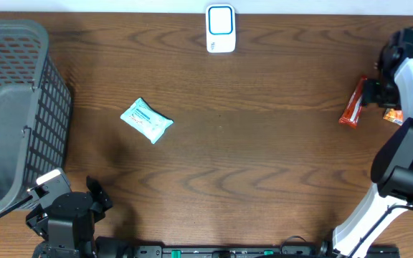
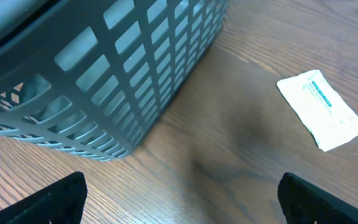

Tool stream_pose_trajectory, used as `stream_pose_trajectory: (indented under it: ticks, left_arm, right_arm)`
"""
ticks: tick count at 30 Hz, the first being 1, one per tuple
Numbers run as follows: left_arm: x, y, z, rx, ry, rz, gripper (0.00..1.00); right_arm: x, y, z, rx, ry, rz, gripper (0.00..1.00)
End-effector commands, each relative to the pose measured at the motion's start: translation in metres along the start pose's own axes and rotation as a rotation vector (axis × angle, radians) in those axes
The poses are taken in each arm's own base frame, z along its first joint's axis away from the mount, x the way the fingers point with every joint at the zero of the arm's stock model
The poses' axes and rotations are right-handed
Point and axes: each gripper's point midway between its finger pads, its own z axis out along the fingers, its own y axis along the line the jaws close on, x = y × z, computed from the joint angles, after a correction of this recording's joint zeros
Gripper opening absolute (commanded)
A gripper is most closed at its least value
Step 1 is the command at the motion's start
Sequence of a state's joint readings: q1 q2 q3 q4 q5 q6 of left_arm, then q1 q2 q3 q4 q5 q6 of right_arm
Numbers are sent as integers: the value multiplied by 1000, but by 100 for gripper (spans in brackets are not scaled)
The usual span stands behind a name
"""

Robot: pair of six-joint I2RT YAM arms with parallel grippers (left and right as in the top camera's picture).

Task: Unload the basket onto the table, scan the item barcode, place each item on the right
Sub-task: 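Carry the TOP bar to the right table edge and release it, then move the right gripper left to the wipes pack and grasp it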

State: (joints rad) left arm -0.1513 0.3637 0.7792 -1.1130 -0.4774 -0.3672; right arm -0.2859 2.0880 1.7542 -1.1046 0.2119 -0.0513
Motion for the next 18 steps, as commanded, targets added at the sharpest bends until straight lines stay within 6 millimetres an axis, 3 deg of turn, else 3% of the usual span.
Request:
stream_pose_trajectory:
  ticks: [1,4,11,15,18]
  left_arm:
    - [-1,2,0,-9,-3,-8,98]
    - [-1,2,0,-9,-3,-8,98]
    - [-1,2,0,-9,-3,-8,98]
    - [-1,2,0,-9,-3,-8,98]
    - [-1,2,0,-9,-3,-8,98]
  right_arm:
    - [-10,77,-21,-292,-43,-34,99]
    - [-4,135,-37,-475,-38,-107,99]
    - [41,303,-106,-846,-38,-373,99]
    - [74,378,-135,-923,-20,-399,99]
    - [101,423,-138,-905,50,-295,99]
